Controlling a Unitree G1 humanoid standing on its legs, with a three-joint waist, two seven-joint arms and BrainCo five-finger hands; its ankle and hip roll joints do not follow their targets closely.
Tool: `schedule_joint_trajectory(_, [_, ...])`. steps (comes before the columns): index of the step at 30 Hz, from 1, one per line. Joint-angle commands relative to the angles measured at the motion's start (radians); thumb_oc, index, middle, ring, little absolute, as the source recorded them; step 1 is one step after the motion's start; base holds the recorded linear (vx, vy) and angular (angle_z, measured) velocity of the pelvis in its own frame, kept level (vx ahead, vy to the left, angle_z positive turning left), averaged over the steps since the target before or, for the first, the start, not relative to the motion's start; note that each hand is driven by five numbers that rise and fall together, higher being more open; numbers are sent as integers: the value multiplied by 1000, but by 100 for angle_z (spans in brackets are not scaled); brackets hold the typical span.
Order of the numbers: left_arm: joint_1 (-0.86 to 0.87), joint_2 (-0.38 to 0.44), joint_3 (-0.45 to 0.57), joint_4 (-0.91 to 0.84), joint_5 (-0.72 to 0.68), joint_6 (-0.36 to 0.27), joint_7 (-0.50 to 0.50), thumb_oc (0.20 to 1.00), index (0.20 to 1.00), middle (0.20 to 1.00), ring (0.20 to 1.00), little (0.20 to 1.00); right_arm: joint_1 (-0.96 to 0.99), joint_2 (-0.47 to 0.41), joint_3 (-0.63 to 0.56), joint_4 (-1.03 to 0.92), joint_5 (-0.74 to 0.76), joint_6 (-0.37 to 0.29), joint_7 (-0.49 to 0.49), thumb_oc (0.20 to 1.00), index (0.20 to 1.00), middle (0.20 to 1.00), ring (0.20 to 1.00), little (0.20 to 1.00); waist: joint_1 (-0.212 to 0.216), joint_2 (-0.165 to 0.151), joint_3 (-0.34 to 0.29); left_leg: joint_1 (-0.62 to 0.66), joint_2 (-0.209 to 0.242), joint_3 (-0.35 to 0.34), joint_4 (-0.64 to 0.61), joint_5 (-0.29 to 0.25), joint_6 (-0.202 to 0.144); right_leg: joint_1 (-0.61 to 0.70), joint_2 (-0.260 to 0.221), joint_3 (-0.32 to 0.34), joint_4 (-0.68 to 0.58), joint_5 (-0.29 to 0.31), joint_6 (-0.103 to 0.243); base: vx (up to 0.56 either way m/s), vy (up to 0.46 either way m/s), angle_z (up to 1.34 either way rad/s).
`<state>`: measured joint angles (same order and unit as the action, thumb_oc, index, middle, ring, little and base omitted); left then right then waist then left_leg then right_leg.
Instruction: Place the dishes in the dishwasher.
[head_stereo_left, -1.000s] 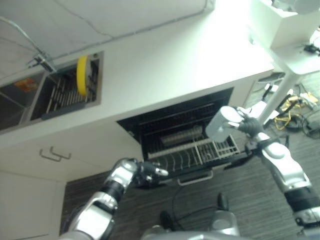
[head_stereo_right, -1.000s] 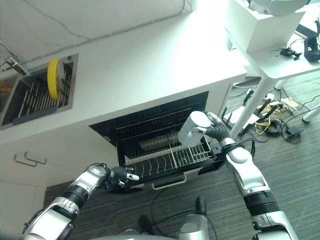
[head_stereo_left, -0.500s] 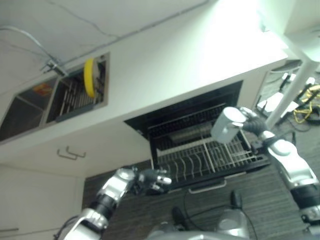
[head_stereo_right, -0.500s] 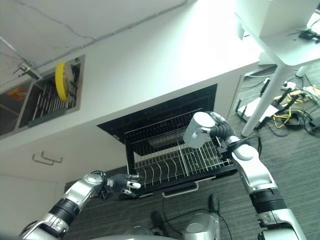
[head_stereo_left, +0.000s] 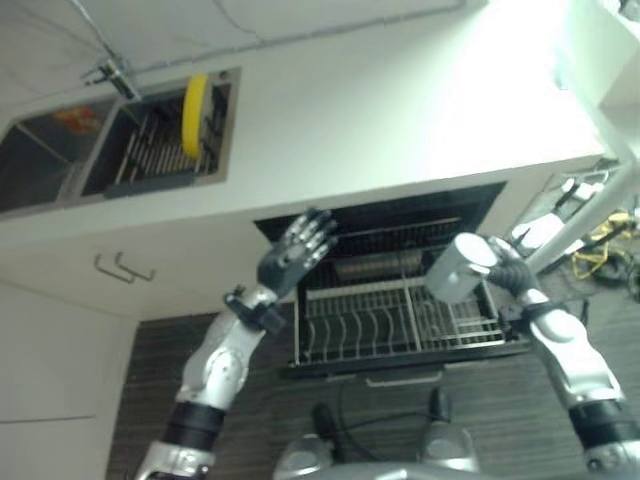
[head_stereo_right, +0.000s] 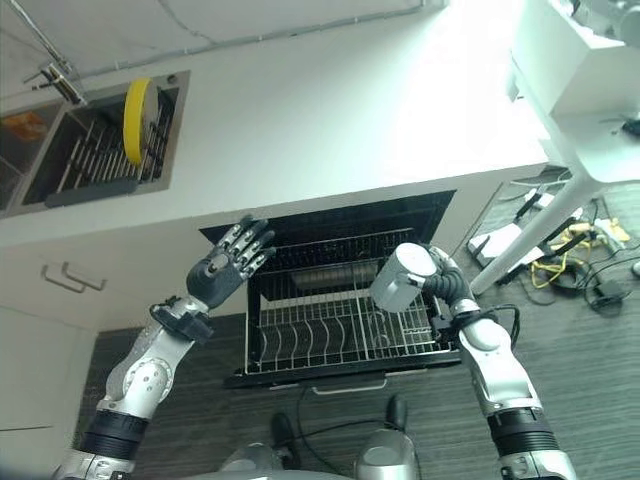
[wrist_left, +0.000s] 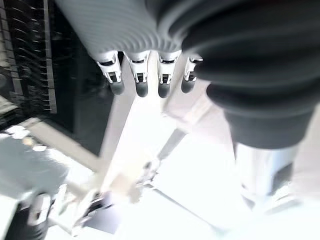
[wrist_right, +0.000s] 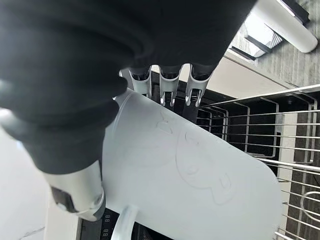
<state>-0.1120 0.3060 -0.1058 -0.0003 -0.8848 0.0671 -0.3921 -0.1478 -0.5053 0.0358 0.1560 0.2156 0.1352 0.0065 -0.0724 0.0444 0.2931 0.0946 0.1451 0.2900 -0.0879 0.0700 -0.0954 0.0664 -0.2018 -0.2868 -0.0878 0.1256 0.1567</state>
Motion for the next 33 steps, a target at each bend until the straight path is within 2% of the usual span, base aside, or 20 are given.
schedule_joint_trajectory(1, [-48,60,-23,20,61,-38,23,1000,1000,1000,1000,1000,-87,-27,22,6,-9,-56,-41,200,200,200,200,200,20,-5,-43,0,115,8,36,-2,-81,-19,-122,-10,89,-61,74,28,-106,4])
schedule_joint_trajectory(4, [-65,51,-61,43,21,22,14,1000,1000,1000,1000,1000,-138,-41,44,87,-6,-49,-58,200,200,200,200,200,35,-12,-38,-9,123,0,48,-2,-81,-19,-116,-14,93,-59,74,30,-108,4])
schedule_joint_trajectory(10, [-87,48,-136,63,18,39,5,1000,1000,1000,1000,1000,-248,-85,81,218,22,-34,-107,200,200,200,200,200,62,-22,-6,-34,126,-18,61,1,-82,-32,-111,-18,100,-50,70,-30,-82,5])
schedule_joint_trajectory(14, [-103,64,-167,65,17,28,4,1000,1000,1000,1000,1000,-326,-124,104,331,38,-30,-110,200,200,200,200,200,81,-19,18,-55,126,-29,71,3,-82,-43,-112,-24,105,-46,67,-58,-38,11])
schedule_joint_trajectory(25, [-148,114,-191,65,-40,6,-2,1000,1000,1000,1000,1000,-493,-213,202,572,6,-3,-43,200,200,200,200,200,123,-6,65,-98,115,-56,87,4,-81,-76,-126,-42,126,-41,66,-46,1,8])
schedule_joint_trajectory(30, [-184,127,-204,67,-62,-15,1,1000,1000,1000,1000,1000,-537,-212,252,668,-33,5,4,200,200,200,200,200,130,5,88,-115,105,-65,83,4,-76,-96,-130,-48,133,-41,66,-91,13,2])
schedule_joint_trajectory(33, [-208,128,-209,63,-82,-30,-2,1000,1000,1000,1000,1000,-559,-198,262,747,-40,-24,11,200,200,200,200,200,132,16,101,-128,99,-68,83,0,-71,-113,-135,-48,140,-43,65,-101,28,0])
